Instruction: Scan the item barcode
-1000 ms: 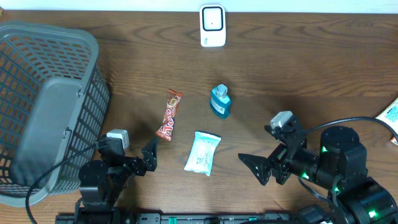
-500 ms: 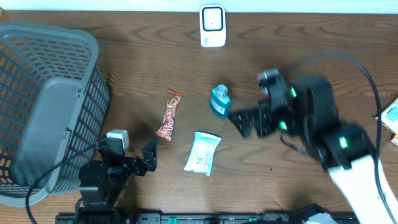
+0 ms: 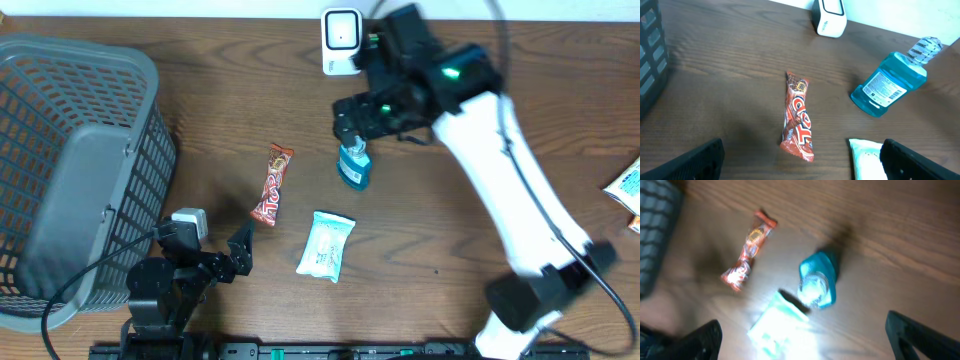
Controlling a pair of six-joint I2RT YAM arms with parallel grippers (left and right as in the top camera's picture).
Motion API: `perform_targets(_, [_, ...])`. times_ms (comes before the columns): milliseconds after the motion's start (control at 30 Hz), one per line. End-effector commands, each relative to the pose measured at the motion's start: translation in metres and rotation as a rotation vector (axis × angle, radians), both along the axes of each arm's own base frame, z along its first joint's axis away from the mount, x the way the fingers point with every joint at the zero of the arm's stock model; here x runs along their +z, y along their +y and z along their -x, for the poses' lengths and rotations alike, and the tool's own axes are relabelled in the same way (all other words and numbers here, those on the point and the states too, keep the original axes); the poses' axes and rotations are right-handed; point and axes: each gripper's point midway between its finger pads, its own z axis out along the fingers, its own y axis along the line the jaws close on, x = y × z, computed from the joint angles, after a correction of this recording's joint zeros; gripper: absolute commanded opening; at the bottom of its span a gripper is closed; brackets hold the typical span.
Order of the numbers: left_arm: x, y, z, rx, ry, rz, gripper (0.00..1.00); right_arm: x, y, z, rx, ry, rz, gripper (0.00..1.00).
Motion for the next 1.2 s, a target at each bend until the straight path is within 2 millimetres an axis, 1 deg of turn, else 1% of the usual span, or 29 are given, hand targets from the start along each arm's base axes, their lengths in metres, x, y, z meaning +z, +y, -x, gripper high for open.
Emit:
perform_targets(0, [0.003, -0.002, 0.001, -0.014, -0.011, -0.004, 0.99, -0.034, 0.008, -0.019, 0.008, 0.055, 0.148, 0.98])
perform_targets(67, [0.003, -0.002, 0.001, -0.014, -0.011, -0.004, 0.99, -0.046, 0.013, -0.024, 0.015, 0.085, 0.184, 0.96])
perform_targets(133, [0.003, -0.002, 0.001, -0.014, -0.011, -0.004, 0.99, -0.055, 0.016, -0.028, 0.019, 0.098, 0.22, 0.96])
perform_targets(200, [0.003, -0.002, 0.001, -0.014, -0.011, -0.004, 1.0, -0.061, 0.019, -0.028, 0.028, 0.117, 0.239, 0.98])
perform_targets(267, [0.003, -0.002, 0.001, -0.014, -0.011, -0.004, 0.99, -0.069, 0.019, -0.023, 0.041, 0.148, 0.267, 0.99])
perform_targets(333, [0.003, -0.002, 0.001, -0.014, -0.011, -0.004, 0.99, -0.08, 0.013, -0.018, 0.044, 0.187, 0.314, 0.99])
perform_targets(467, [0.003, -0.002, 0.001, -0.014, -0.011, -0.004, 0.99, -0.098, 0.008, -0.01, 0.061, 0.26, 0.362, 0.93])
perform_targets(533, [0.003, -0.002, 0.001, -0.014, -0.011, -0.004, 0.99, -0.103, 0.011, -0.009, 0.093, 0.264, 0.367, 0.92])
perform_targets(600, [0.003, -0.002, 0.001, -0.014, -0.011, -0.004, 0.99, -0.108, 0.018, -0.015, 0.119, 0.243, 0.357, 0.94])
perform_targets(667, [0.003, -0.002, 0.001, -0.014, -0.011, -0.004, 0.99, -0.111, 0.019, -0.016, 0.121, 0.242, 0.357, 0.93])
perform_targets(867, [0.003, -0.002, 0.001, -0.014, -0.011, -0.004, 0.99, -0.113, 0.018, -0.014, 0.155, 0.249, 0.369, 0.95])
perform_targets(967, [0.003, -0.002, 0.001, -0.014, -0.011, -0.004, 0.99, -0.117, 0.016, -0.01, 0.162, 0.27, 0.38, 0.9])
perform_targets(1167, [0.003, -0.002, 0.001, -0.014, -0.011, -0.004, 0.99, -0.137, 0.011, -0.003, 0.167, 0.316, 0.407, 0.87])
